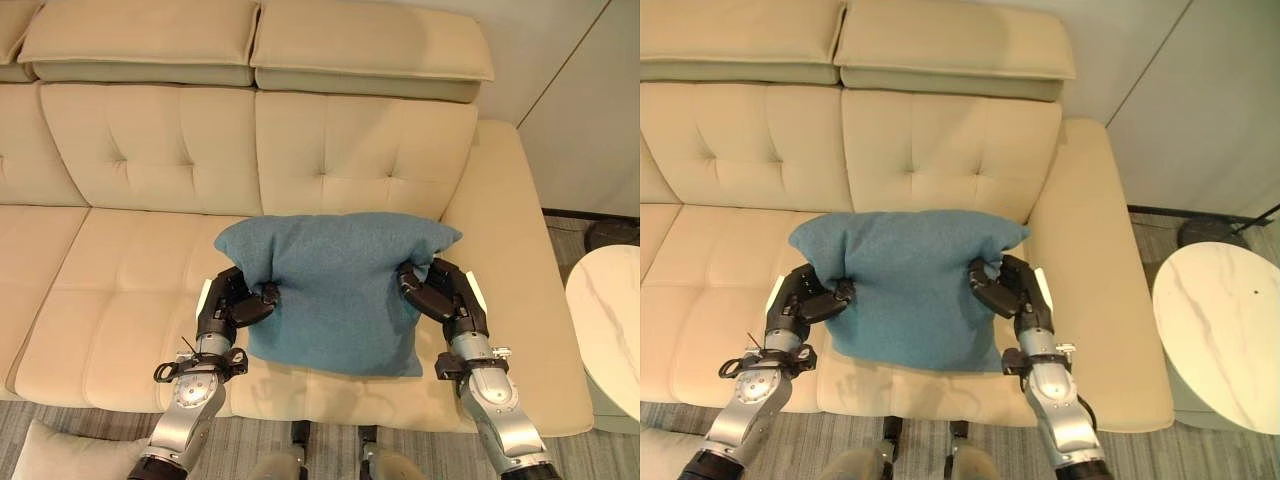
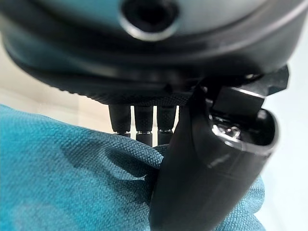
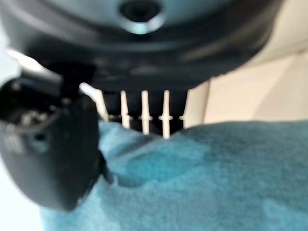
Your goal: Pick up all the scattered cushions and arrange them neatly on the sofa.
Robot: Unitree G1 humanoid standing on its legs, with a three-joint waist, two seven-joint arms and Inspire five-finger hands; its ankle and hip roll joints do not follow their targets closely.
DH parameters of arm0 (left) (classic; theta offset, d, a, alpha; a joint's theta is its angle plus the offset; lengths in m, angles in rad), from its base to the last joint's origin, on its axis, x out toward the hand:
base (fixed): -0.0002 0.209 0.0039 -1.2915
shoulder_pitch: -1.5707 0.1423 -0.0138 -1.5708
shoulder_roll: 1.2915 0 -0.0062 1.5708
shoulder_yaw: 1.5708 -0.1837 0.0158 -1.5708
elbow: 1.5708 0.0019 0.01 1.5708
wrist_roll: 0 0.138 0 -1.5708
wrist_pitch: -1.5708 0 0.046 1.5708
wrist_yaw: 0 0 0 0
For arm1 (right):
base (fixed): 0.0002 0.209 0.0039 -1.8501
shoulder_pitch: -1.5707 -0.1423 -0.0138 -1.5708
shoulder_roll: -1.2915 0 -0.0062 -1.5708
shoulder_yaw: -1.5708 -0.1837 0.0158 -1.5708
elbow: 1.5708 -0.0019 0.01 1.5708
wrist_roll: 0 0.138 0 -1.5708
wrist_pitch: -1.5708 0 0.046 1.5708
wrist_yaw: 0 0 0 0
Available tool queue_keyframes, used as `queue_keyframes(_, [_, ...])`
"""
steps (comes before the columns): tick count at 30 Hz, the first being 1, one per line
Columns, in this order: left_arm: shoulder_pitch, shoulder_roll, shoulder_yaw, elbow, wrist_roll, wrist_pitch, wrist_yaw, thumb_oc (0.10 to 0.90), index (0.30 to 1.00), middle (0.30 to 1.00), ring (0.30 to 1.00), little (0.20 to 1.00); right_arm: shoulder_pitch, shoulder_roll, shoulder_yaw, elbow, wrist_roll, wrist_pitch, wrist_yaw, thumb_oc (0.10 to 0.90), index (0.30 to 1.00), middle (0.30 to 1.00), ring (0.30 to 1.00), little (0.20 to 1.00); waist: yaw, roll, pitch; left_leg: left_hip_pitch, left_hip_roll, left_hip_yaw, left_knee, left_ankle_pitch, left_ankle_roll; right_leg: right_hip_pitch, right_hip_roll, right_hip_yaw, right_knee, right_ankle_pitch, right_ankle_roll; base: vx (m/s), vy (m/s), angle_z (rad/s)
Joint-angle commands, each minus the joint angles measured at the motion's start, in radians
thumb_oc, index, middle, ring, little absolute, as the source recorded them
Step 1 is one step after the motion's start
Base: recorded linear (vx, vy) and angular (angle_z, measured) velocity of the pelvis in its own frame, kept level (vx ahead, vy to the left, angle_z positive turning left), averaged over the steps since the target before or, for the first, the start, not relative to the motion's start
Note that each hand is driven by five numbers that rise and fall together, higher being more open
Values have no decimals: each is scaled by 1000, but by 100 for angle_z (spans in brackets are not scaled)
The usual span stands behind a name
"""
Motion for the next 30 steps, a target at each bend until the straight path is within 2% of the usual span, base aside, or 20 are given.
queue_keyframes(1, [-202,-33,-47,-185,79,-155,-19,400,300,300,300,300,-162,8,29,-116,-19,-140,0,400,300,300,300,300,1,15,-150,2,10,-19,23,-139,-16,3,5,-21,73,-136,38,81,-55,6])
queue_keyframes(7, [-370,-32,-91,-97,146,-164,72,400,300,300,300,300,-337,-25,71,-55,-70,-146,-81,400,300,300,300,300,-3,39,-143,-54,14,-35,1,-110,-34,-21,14,-36,17,-119,38,-4,-39,7])
queue_keyframes(8, [-442,-47,-120,-43,138,-168,109,400,300,300,300,300,-408,-28,98,-21,-88,-143,-116,400,300,300,300,300,-3,47,-138,-86,14,-42,1,-100,-38,-46,17,-37,10,-114,38,-32,-12,10])
queue_keyframes(9, [-446,-48,-120,-39,138,-170,109,400,300,300,300,300,-413,-28,98,-18,-88,-144,-117,400,300,300,300,300,-4,48,-139,-90,14,-42,1,-99,-39,-50,17,-38,11,-114,38,-64,-23,14])
queue_keyframes(10, [-539,-47,-151,23,140,-172,147,400,300,300,300,300,-493,-44,121,33,-110,-139,-159,400,300,300,300,300,-3,55,-133,-122,12,-50,1,-87,-43,-78,21,-41,9,-109,38,-34,-11,10])
queue_keyframes(11, [-544,-48,-151,27,139,-174,148,400,300,300,300,300,-498,-45,121,36,-110,-141,-160,400,300,300,300,300,-3,56,-134,-126,12,-50,1,-86,-43,-83,21,-42,10,-109,38,-56,-23,12])
queue_keyframes(13, [-665,-35,-188,95,159,-175,192,400,300,300,300,300,-603,-56,141,92,-124,-140,-208,400,300,300,300,300,1,59,-133,-173,9,-58,1,-73,-51,-122,28,-42,10,-101,41,-12,-30,6])
queue_keyframes(15, [-702,-33,-204,115,162,-175,204,400,300,300,300,300,-638,-61,143,112,-132,-139,-227,400,300,300,300,300,1,61,-132,-189,7,-60,1,-69,-52,-135,30,-43,11,-101,41,-4,-8,2])
queue_keyframes(18, [-872,-25,-260,222,174,-178,267,400,300,300,300,300,-798,-88,176,206,-175,-138,-312,400,300,300,300,300,2,66,-117,-248,5,-71,1,-50,-61,-198,32,-39,32,-101,42,-38,-21,8])
queue_keyframes(20, [-928,-21,-277,262,178,-181,281,400,300,300,300,300,-843,-97,185,238,-192,-141,-337,400,300,300,300,300,2,69,-111,-265,5,-73,1,-44,-62,-218,31,-38,44,-104,42,-16,2,9])
queue_keyframes(23, [-1089,-8,-334,374,195,-179,321,400,300,300,300,300,-978,-138,209,330,-247,-137,-436,400,300,300,300,300,-4,85,-87,-302,3,-81,1,-28,-68,-267,27,-37,82,-112,39,-15,1,6])
queue_keyframes(29, [-1249,4,-390,479,197,-171,342,400,300,300,300,300,-1115,-189,235,421,-263,-121,-500,400,300,300,300,300,-10,104,-54,-342,0,-95,1,-13,-73,-325,22,-43,131,-127,39,5,-8,4])
queue_keyframes(30, [-1252,4,-389,480,196,-172,342,536,505,505,505,505,-1119,-189,236,424,-262,-122,-501,453,380,380,380,380,-10,105,-52,-342,0,-95,1,-13,-73,-327,22,-44,133,-127,39,0,0,0])
